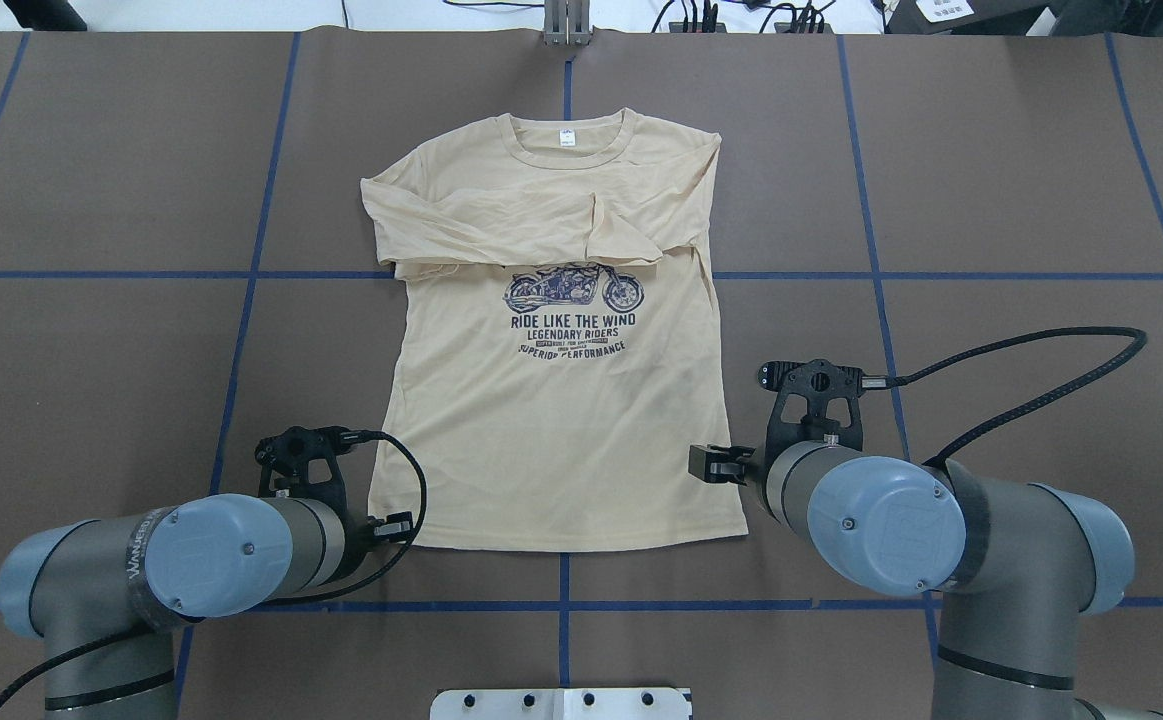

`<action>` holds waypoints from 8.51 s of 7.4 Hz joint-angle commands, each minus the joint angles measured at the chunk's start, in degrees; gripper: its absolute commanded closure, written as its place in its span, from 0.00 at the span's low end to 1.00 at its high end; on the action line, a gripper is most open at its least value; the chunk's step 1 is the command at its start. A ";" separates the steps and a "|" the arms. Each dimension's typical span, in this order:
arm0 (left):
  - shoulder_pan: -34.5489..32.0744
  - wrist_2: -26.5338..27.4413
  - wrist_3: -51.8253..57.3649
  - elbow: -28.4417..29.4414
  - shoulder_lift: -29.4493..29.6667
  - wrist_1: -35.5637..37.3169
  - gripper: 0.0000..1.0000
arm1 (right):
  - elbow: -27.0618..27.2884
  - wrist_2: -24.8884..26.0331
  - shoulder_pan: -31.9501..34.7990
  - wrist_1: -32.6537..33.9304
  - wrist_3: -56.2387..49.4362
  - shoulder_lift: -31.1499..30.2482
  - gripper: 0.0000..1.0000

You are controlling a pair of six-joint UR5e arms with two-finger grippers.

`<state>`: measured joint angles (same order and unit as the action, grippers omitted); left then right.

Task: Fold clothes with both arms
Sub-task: 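Lower both grippers to the hem corners nearest the robot and grasp, then lift the hem with both grippers and fold it toward the collar, then release the hem and draw both grippers back from the shirt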

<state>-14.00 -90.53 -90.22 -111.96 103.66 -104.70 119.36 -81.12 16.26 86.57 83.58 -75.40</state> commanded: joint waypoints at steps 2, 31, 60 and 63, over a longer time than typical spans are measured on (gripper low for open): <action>0.03 -0.09 2.16 0.07 -0.13 0.29 0.65 | 0.08 0.17 -0.09 0.00 0.09 -0.10 0.00; 0.64 -0.09 2.33 -2.82 -0.04 0.64 1.00 | -3.90 12.66 -10.55 -5.72 8.26 -2.04 1.00; -17.91 -4.54 25.45 2.49 8.43 0.55 0.00 | -20.06 -18.72 23.64 -6.68 -20.81 13.71 0.00; -9.22 -3.78 18.36 1.65 0.16 -8.82 0.00 | -16.44 -23.35 25.74 -17.97 -25.57 3.45 0.00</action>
<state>-26.81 -94.46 -68.51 -110.25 107.04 -109.27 102.20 -101.47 40.66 74.31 59.60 -67.69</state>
